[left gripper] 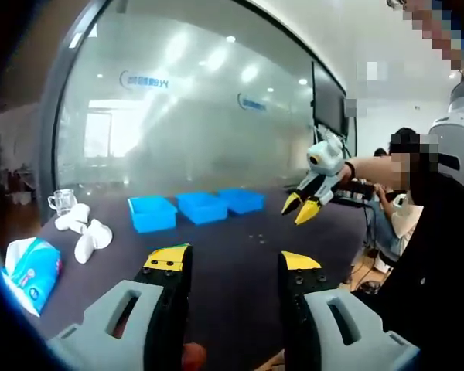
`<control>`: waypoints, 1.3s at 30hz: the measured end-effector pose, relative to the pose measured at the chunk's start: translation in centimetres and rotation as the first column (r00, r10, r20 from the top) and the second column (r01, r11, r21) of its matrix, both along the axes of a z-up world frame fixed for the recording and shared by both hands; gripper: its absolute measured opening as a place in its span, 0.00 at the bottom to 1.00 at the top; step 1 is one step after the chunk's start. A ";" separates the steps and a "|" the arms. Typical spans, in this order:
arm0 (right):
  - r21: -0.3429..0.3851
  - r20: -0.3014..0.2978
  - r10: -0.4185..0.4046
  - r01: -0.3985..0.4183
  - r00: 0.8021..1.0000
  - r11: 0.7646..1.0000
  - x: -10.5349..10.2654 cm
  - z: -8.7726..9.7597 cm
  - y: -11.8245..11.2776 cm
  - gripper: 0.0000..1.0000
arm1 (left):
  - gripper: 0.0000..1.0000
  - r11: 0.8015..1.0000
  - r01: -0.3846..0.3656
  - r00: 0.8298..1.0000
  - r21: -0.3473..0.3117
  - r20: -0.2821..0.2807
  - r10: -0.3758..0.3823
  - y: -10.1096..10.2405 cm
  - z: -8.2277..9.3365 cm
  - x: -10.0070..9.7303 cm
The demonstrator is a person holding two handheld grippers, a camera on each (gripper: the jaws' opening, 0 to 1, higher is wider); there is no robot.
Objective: Sort the screws, nuts, and washers into the corresponding bins
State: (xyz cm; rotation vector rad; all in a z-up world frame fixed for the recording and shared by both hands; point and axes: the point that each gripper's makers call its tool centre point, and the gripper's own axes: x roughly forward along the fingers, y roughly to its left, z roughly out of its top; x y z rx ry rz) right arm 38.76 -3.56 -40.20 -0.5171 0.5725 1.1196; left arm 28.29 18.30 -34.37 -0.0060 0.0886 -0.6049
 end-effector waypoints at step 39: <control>-0.319 -0.177 0.149 -0.200 0.973 0.926 2.5 -6.4 3.2 0.12 | 0.43 0.999 -0.036 0.999 -0.008 -0.025 0.036 0.7 -0.9 -0.2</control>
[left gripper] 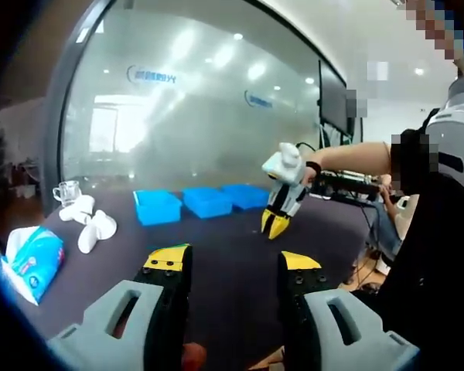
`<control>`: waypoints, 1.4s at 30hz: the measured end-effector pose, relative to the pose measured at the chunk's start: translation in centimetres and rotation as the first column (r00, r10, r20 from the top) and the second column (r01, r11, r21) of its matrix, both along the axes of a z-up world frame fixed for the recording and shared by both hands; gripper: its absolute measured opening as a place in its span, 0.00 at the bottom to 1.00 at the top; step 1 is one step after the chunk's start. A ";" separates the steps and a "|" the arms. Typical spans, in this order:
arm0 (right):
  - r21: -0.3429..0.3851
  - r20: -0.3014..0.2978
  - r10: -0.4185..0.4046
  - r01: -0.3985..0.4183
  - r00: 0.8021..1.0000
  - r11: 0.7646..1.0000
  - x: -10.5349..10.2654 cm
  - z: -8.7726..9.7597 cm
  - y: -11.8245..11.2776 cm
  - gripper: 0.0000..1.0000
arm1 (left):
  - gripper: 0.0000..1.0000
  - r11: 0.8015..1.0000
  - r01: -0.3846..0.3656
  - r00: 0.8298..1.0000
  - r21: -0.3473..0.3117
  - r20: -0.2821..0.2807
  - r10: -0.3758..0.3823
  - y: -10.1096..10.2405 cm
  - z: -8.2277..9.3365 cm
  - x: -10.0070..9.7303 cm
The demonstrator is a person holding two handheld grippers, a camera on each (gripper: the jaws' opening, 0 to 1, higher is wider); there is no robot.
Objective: Sort the screws, nuts, and washers into the corresponding bins
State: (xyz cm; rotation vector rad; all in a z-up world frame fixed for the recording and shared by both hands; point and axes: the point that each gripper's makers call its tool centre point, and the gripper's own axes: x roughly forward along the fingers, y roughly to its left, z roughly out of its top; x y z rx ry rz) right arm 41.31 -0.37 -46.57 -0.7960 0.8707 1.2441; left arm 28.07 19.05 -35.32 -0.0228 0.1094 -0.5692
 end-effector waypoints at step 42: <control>0.452 0.112 -0.258 0.182 0.960 0.873 -1.6 7.2 -1.7 0.02 | 0.43 1.000 0.003 0.999 -0.009 0.042 -0.003 -0.3 1.7 0.0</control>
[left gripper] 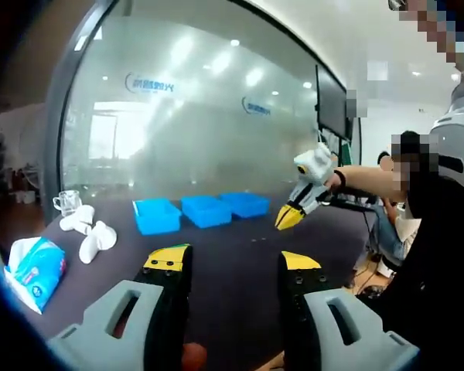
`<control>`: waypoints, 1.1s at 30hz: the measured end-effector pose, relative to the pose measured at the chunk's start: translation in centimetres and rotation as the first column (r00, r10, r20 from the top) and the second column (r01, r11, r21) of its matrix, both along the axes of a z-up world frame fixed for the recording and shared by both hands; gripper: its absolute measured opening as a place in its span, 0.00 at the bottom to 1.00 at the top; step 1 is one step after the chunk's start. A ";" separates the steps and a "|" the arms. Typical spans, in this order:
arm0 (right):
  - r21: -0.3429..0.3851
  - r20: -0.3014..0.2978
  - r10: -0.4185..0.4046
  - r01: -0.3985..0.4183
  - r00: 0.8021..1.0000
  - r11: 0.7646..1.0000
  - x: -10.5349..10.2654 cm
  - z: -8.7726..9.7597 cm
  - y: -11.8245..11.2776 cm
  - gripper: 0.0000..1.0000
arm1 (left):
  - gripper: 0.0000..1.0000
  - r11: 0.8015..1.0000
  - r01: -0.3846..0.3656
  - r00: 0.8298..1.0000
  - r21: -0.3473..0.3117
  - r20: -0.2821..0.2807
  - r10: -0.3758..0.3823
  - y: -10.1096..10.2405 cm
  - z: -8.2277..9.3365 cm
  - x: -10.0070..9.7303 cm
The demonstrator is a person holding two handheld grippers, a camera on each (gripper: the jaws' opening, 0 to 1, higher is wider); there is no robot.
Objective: Sort the screws, nuts, and washers into the corresponding bins
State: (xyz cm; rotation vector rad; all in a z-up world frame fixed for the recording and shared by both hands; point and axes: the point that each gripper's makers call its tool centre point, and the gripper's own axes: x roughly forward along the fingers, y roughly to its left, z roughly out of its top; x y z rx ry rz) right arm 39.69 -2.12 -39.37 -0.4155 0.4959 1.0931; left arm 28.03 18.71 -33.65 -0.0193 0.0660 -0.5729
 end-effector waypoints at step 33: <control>0.589 0.183 -0.514 0.325 0.838 0.740 1.6 9.2 -5.3 0.01 | 0.43 1.000 0.004 1.000 0.017 0.027 -0.005 -0.1 1.3 0.1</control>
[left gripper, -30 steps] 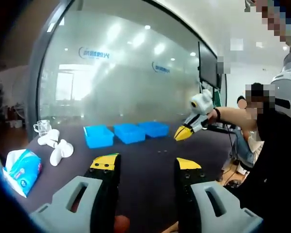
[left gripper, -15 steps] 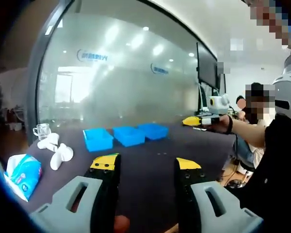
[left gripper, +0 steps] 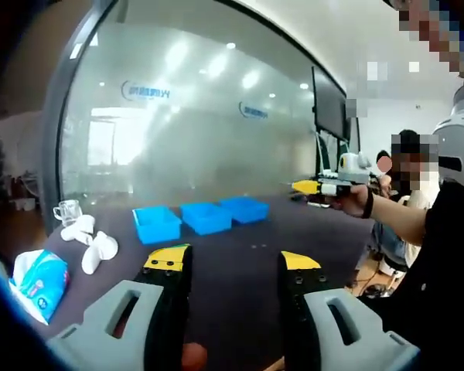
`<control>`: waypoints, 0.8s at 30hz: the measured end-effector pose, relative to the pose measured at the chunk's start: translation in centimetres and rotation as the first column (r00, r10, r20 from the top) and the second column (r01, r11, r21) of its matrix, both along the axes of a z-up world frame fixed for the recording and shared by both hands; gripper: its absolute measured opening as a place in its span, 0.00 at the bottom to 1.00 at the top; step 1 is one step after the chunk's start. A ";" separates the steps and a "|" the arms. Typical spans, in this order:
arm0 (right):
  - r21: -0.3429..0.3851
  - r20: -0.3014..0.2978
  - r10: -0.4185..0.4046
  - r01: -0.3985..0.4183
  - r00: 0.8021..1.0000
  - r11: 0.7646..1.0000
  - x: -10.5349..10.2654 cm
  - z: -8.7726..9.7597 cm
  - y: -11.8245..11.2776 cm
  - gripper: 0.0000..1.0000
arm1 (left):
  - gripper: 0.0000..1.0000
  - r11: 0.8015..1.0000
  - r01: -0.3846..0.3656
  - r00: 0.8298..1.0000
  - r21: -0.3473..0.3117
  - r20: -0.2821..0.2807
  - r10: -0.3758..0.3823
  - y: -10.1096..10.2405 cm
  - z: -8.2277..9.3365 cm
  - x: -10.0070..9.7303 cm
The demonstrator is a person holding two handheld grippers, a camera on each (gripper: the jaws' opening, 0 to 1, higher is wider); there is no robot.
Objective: Sort the screws, nuts, and washers into the corresponding bins
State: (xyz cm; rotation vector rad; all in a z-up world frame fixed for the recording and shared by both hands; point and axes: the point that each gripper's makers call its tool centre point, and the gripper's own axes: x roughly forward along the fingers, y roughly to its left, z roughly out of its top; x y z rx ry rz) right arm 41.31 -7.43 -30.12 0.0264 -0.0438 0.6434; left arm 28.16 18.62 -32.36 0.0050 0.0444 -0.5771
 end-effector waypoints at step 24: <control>-0.063 -0.105 -0.005 -0.002 0.994 0.998 14.5 -0.3 7.2 0.02 | 0.42 1.000 -0.022 1.000 -0.014 0.006 0.022 0.7 0.3 -0.5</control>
